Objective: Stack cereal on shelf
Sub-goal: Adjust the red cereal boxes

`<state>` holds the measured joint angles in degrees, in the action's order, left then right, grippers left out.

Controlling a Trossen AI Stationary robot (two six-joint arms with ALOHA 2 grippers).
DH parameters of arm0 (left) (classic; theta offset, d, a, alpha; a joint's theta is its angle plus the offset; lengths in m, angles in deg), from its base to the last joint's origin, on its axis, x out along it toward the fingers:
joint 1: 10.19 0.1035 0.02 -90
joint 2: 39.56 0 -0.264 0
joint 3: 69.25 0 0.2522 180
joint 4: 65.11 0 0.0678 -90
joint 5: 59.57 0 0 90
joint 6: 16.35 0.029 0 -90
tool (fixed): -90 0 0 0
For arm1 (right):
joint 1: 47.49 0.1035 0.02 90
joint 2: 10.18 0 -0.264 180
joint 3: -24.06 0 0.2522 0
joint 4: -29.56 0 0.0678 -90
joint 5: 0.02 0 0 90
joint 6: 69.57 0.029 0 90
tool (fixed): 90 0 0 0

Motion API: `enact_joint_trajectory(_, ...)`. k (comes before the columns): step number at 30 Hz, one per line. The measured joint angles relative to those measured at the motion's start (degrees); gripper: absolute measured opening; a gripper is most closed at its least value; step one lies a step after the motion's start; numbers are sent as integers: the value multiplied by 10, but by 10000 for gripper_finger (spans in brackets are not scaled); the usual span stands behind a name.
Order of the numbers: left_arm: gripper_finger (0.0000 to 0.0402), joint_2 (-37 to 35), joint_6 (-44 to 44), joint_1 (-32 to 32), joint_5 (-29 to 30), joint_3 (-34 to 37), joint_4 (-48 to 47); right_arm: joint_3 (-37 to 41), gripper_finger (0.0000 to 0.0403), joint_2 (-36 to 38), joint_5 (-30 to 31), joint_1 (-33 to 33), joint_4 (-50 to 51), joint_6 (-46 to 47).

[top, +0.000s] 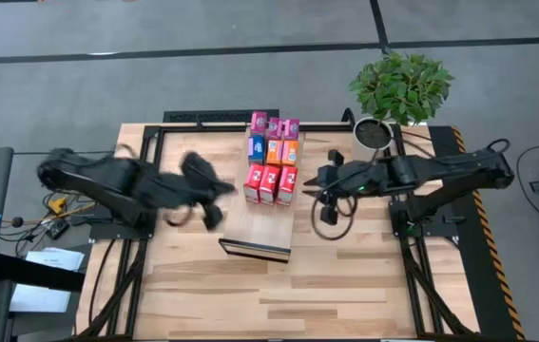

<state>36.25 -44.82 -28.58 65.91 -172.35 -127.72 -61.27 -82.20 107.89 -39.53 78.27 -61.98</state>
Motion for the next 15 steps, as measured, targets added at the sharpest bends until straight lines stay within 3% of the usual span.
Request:
enact_joint_trajectory(7,0,-74,22,10,72,1,-3,0,118,55,2,-15,-49,-21)
enact_joint_trajectory(12,0,-85,-25,49,-12,85,6,1,118,63,2,-29,-46,-21)
enact_joint_trajectory(15,0,-86,-33,56,-60,168,102,0,118,62,2,-32,-53,-21)
